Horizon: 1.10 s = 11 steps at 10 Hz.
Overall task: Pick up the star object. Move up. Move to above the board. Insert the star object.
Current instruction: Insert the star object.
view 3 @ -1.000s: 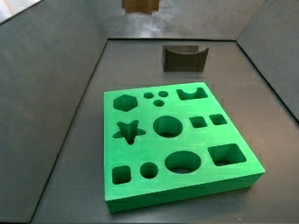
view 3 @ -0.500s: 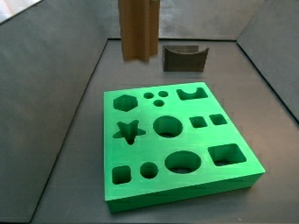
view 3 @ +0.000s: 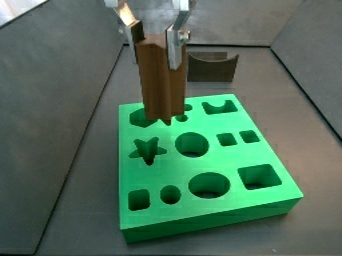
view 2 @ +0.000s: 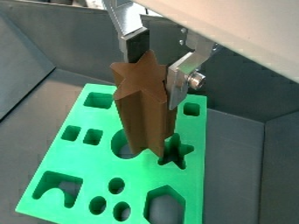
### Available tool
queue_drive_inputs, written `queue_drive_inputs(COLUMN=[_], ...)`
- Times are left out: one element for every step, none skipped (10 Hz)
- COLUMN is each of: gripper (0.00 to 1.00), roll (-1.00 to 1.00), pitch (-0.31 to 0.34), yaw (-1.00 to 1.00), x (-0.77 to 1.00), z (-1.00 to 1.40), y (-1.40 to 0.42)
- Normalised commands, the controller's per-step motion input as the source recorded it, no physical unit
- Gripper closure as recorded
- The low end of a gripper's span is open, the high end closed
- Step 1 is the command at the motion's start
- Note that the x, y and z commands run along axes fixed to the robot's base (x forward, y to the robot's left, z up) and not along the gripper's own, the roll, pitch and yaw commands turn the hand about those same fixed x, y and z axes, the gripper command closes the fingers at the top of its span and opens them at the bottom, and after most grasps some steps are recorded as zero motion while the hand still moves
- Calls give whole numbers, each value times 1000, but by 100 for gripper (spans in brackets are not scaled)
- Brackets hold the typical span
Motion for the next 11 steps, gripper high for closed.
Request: queue_drive_inputs(gripper=[100, 100, 100, 100, 100, 100, 100, 100, 100, 100, 100], roll=[199, 311, 303, 0, 0, 213, 261, 46, 0, 56, 169], pitch=[-131, -171, -176, 20, 0, -110, -154, 0, 0, -39, -70], yaw=[-29, -169, -249, -23, 0, -206, -346, -160, 0, 0, -9], x=[-94, -83, -89, 0, -3, -140, -120, 0, 0, -23, -146], z=[-454, -611, -611, 0, -186, -509, -563, -60, -40, -217, -391], y=[-280, -414, -440, 0, -29, 0, -74, 0, 0, 0, -3])
